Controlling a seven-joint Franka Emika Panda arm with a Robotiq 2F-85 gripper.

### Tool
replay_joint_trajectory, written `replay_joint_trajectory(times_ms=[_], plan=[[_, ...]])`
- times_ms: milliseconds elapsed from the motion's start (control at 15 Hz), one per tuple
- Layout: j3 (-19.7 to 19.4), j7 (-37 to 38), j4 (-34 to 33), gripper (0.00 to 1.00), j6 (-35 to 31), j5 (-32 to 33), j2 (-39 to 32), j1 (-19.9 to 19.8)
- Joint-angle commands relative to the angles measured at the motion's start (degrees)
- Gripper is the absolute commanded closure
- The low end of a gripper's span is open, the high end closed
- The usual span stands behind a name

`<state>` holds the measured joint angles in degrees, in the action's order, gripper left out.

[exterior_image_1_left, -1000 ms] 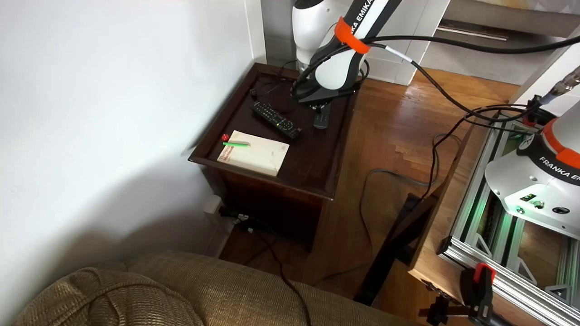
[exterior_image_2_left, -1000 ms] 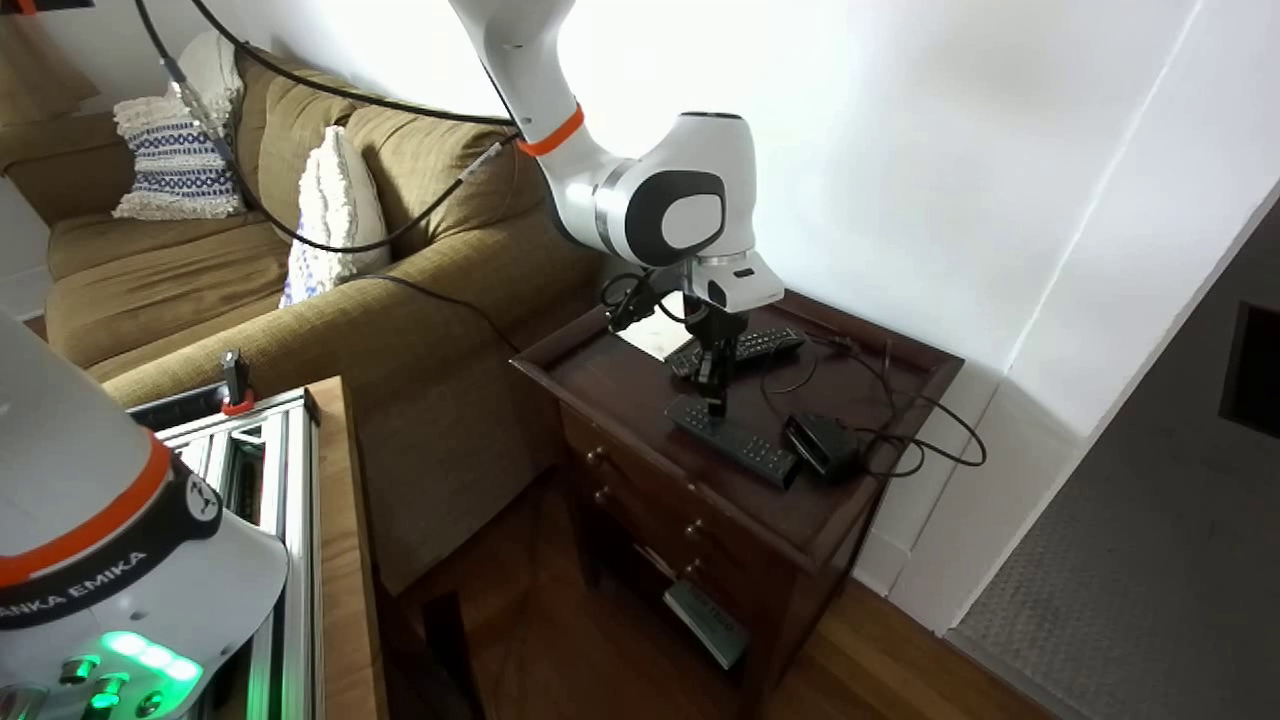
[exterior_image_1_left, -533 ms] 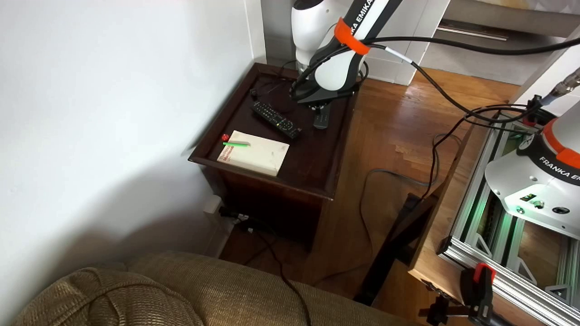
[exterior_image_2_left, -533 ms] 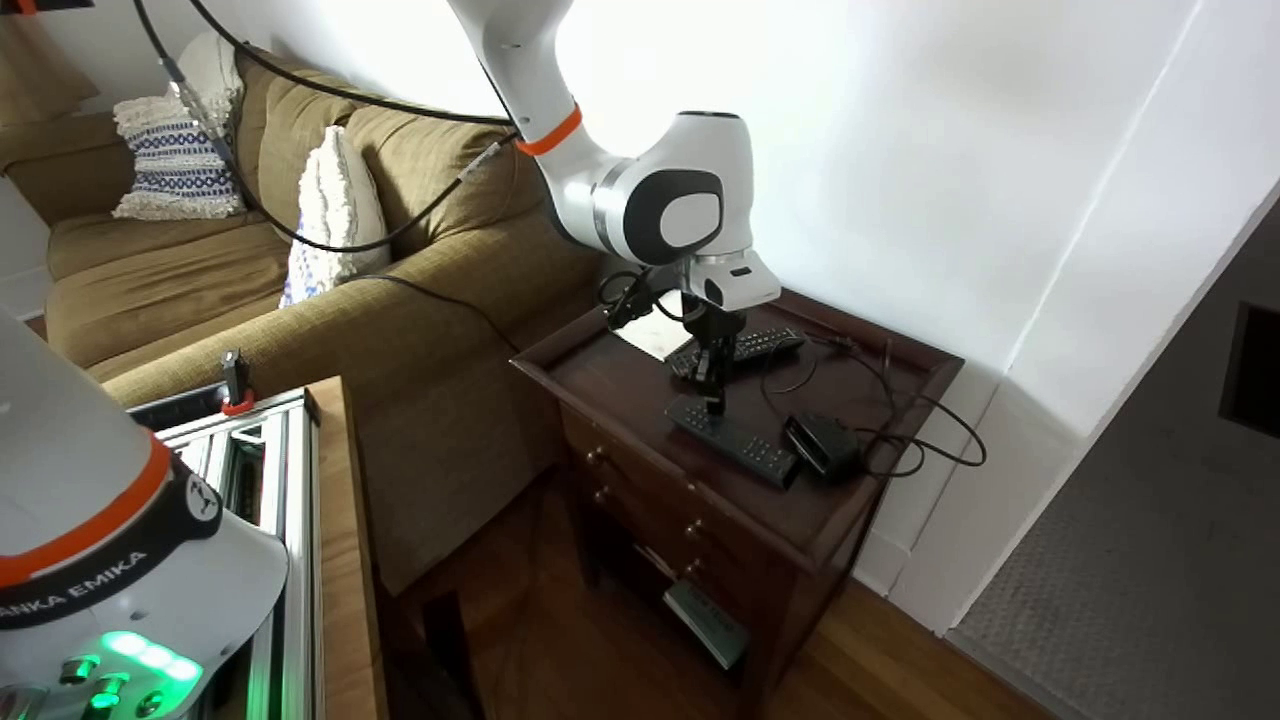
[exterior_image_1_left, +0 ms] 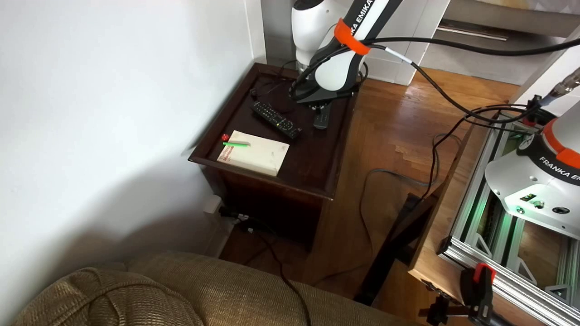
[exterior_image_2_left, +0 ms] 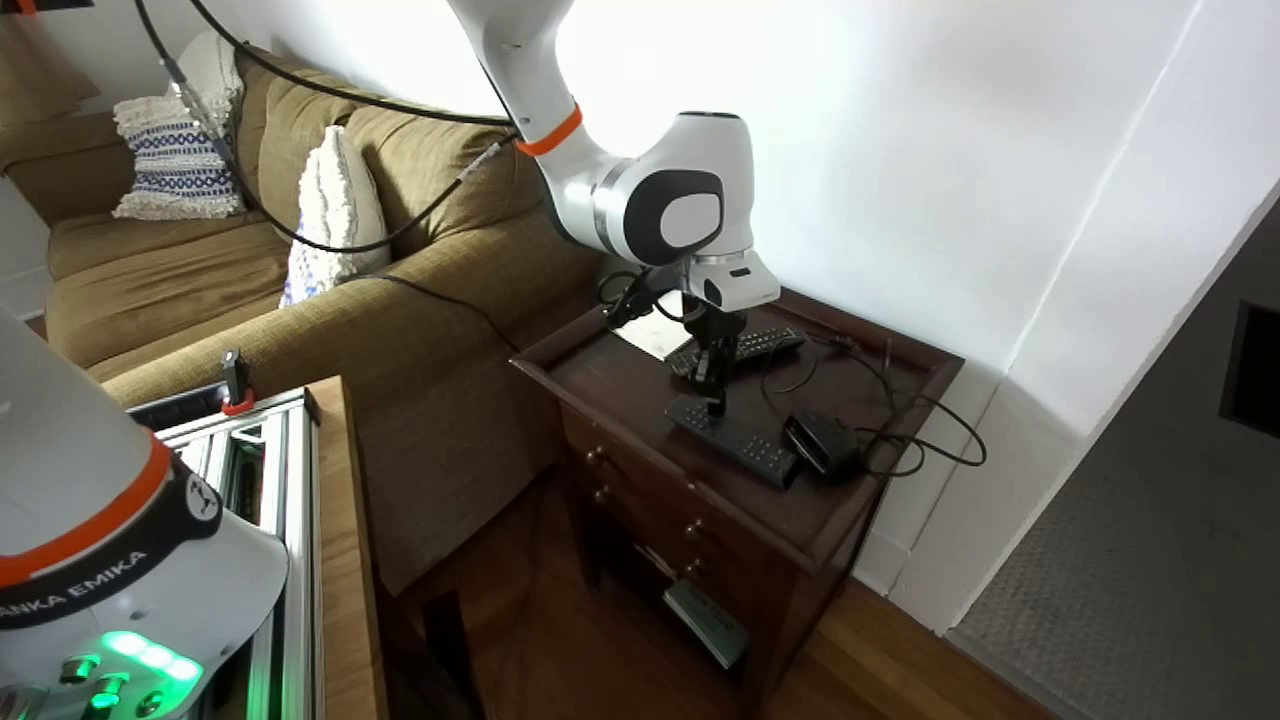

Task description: Press a button on the black remote on the right

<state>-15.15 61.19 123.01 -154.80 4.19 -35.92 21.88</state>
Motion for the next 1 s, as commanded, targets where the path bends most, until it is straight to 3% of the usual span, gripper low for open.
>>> replay_joint_trajectory(times_ms=[0,933], plan=[[-0.8,2.7,-0.1,1.00,1.5,2.0,-0.1,0.8],[-0.4,3.1,-0.8,1.00,1.5,2.3,-0.9,0.5]])
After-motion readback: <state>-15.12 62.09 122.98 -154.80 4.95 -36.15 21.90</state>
